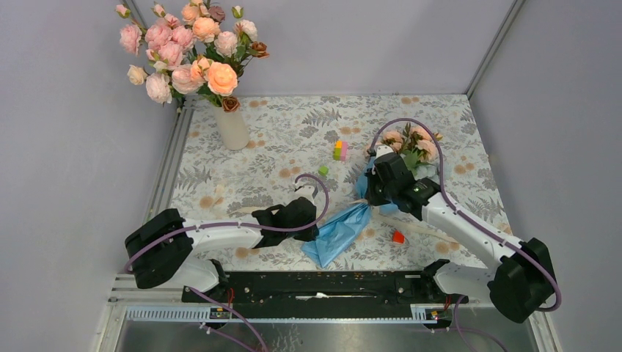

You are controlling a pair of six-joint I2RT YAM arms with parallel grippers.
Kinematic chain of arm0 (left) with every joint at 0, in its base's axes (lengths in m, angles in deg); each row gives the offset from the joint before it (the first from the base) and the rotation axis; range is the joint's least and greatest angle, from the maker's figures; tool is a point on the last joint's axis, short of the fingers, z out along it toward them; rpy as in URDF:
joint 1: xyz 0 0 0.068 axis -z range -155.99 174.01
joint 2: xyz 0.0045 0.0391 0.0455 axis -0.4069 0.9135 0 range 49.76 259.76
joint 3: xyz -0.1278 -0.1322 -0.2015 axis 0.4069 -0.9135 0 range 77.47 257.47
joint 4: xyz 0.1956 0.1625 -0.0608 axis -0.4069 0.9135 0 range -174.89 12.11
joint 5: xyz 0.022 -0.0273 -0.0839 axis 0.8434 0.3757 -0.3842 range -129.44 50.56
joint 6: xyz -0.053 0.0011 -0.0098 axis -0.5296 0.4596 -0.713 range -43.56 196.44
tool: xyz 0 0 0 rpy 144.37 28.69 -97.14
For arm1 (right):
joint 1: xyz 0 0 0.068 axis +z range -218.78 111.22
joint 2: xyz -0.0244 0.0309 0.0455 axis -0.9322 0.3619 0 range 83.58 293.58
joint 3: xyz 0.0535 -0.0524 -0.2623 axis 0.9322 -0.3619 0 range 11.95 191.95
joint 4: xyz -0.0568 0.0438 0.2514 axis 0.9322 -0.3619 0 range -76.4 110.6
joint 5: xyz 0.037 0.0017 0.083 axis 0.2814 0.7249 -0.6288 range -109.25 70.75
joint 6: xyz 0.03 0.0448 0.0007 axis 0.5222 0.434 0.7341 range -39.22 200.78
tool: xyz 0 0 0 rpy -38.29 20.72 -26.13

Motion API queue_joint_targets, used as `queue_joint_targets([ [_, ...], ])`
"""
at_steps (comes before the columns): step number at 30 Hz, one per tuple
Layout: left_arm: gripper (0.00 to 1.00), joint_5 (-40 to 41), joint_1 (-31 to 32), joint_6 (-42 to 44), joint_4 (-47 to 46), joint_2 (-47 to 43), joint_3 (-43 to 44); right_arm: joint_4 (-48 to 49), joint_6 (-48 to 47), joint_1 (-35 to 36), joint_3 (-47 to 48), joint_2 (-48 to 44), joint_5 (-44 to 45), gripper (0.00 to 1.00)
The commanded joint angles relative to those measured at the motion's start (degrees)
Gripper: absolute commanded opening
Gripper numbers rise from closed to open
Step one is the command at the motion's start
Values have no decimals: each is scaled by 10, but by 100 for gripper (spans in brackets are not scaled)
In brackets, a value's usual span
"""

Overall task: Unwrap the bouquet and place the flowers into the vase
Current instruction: Untie the ribbon from the wrapping paper.

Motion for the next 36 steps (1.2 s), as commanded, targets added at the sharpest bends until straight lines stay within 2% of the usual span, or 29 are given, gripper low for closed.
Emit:
queue_joint_targets([
  [1, 0, 12, 0, 8, -1, -13, 4, -14, 8, 0, 32, -28, 12, 0],
  [11, 0, 21, 1, 4, 6, -10, 0, -15, 15, 0, 49, -51, 49, 0],
  [26, 0, 32, 0, 4, 18, -12, -1, -47, -20, 0, 117, -20, 61, 0],
  [34, 0, 30, 0, 10, 22, -11, 16, -52, -16, 1, 130, -9, 35, 0],
  [36, 5, 28, 0, 14, 26, -13, 27, -50, -13, 0, 123, -2, 28, 0],
])
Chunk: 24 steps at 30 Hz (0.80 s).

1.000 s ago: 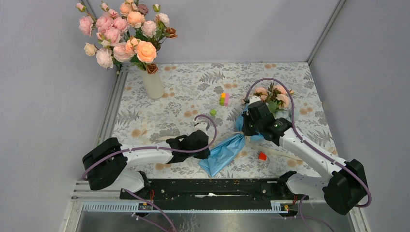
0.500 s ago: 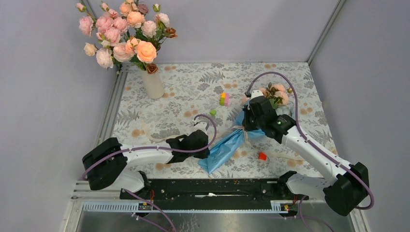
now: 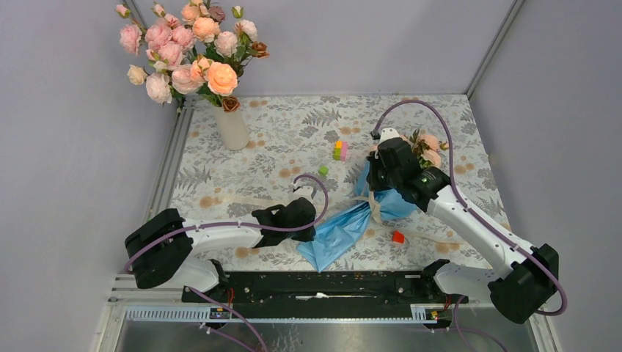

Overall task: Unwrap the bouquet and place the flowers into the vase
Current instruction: Untie the ribbon from the wrapping paper.

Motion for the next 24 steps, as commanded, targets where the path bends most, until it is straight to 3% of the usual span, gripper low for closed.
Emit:
queue_joint_targets([
  [1, 10, 10, 0, 14, 3, -15, 30, 6, 1, 1, 12, 15, -12, 0],
  [8, 54, 29, 1, 34, 26, -51, 74, 27, 23, 0, -26, 12, -28, 2],
  [11, 67, 31, 0, 42, 22, -67, 93, 29, 29, 0, -32, 10, -28, 26],
  [16, 74, -1, 0, 42, -24, -68, 123, 26, 42, 0, -38, -18, -2, 54],
  [20, 74, -53, 0, 19, -100, -33, 140, 0, 60, -1, -44, -54, 51, 65],
  [24, 72, -122, 0, -21, -169, 34, 162, -31, 77, -3, -61, -94, 110, 70],
])
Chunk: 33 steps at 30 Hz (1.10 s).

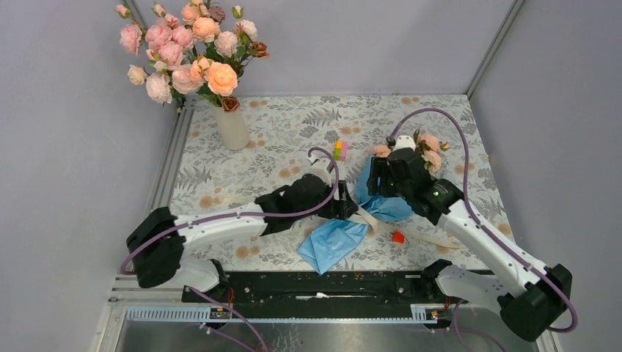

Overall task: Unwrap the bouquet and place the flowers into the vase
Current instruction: Untie the ribbon from the wrapping paper.

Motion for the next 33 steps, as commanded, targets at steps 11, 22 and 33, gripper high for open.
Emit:
queue_joint_targets([
  [11, 63, -22, 31, -17, -75, 118, 62, -60, 26, -21, -107, -164, 21, 77],
  [22, 72, 39, 67, 181, -74, 79, 28, 42, 25, -21, -186, -167, -165, 78],
  [33, 57, 25, 73, 296, -103, 100, 13, 92, 15, -21, -172, -69, -189, 65],
])
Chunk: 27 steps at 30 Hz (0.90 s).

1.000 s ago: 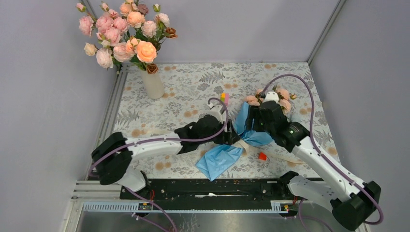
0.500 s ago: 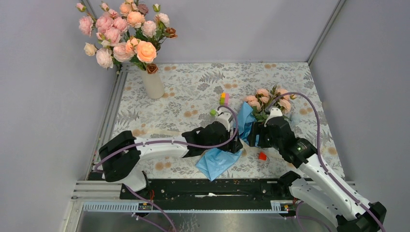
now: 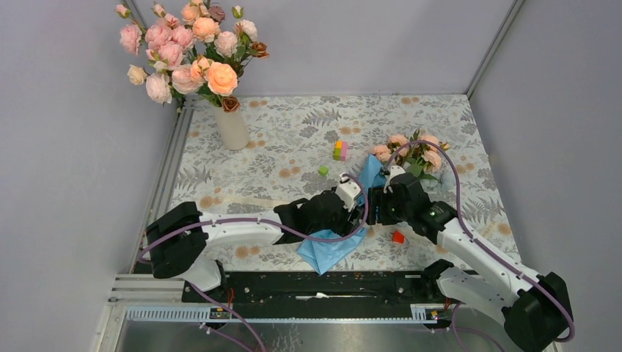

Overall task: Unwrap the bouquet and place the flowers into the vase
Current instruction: Untie the ribbon from the wrapping paper.

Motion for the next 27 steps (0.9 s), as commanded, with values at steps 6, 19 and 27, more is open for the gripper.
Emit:
queue_joint_targets([
  [6, 57, 12, 7, 71, -43, 26, 11, 43, -15, -2, 17, 42, -28, 61],
  [19, 38, 41, 18, 83, -38, 53, 23, 50, -27, -2, 23, 69, -3, 37],
  [27, 9, 74, 21, 76, -32, 71, 37, 39, -17, -2, 23, 43, 18, 3],
])
